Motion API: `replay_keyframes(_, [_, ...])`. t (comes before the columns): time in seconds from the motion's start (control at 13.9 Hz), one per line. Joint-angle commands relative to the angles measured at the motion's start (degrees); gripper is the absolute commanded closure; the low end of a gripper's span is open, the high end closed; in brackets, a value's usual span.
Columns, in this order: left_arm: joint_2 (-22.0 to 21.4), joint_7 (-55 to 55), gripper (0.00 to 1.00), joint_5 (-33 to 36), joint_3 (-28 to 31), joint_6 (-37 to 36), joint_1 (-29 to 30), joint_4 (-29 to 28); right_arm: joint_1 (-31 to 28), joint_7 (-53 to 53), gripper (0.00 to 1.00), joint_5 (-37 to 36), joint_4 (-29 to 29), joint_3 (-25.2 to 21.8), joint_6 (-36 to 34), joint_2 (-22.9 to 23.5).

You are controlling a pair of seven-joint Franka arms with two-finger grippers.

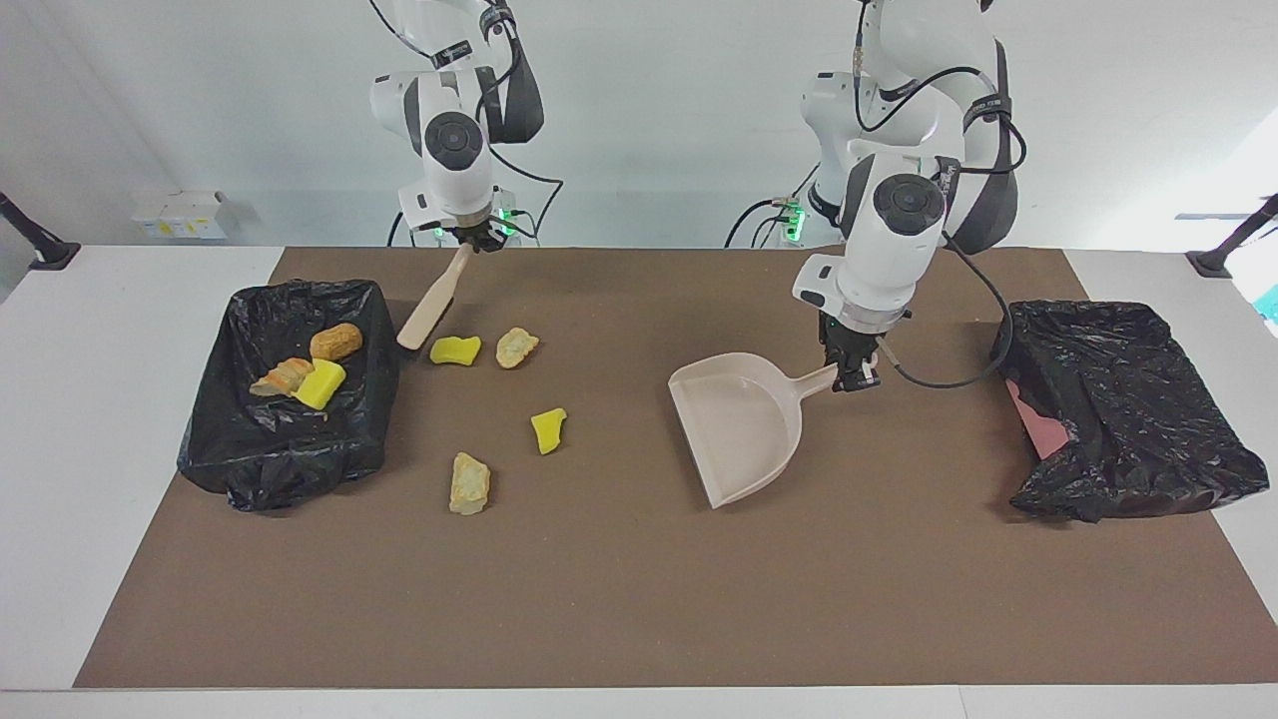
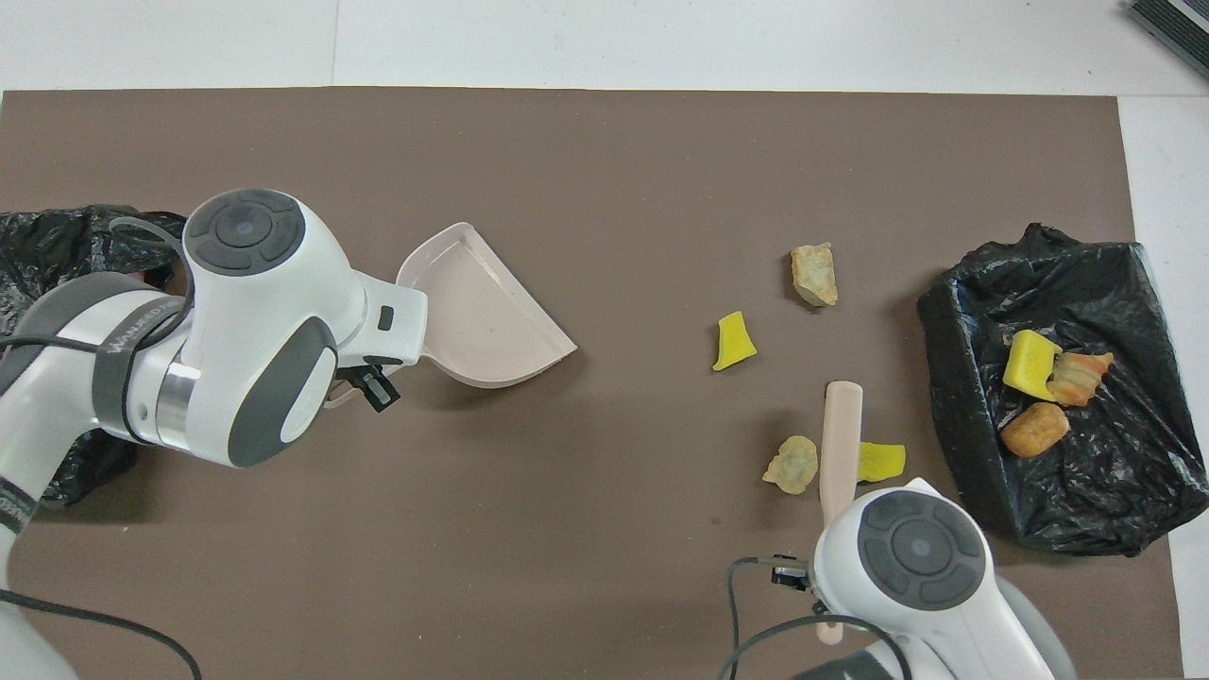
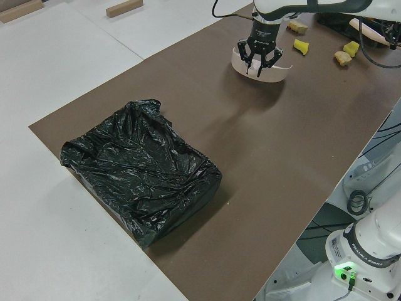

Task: Sweep and dump trash in bin
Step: 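Position the dustpan near the debris while the right gripper grasps the brush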

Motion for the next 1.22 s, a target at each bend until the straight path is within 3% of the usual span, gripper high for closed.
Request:
replay_keyframes(0.0, [-0.5, 7.9, 1.0, 1.0, 0.1, 2.7, -0.7, -1.2, -0.8, -1.2, 1.0, -0.6, -6.2, 0.8, 0.8, -6.6])
replay_keyframes(0.29, [-1.7, 6.1, 1.0, 1.0, 0.1, 8.1, -3.6, -6.5, 1.3, -0.5, 1.0, 3.1, -7.2, 1.1, 6.9, -2.7])
replay_keyframes(0.5, [-3.4, -2.5, 1.0, 1.1, 0.2, 10.2, -6.6, -9.7, 3.4, -0.5, 1.0, 5.4, -4.3, 1.1, 12.7, 2.8])
replay_keyframes(0.79, [-3.4, -3.1, 1.0, 1.2, 0.0, 12.4, -9.3, -12.8, 7.4, 5.2, 1.0, 5.9, 4.3, 1.1, 19.3, 15.5])
replay_keyframes(1.15, [-4.5, -6.5, 1.0, 1.1, -0.2, 12.6, -11.4, -14.3, 10.2, 10.8, 1.0, 5.9, 21.1, 1.1, 19.7, 31.1])
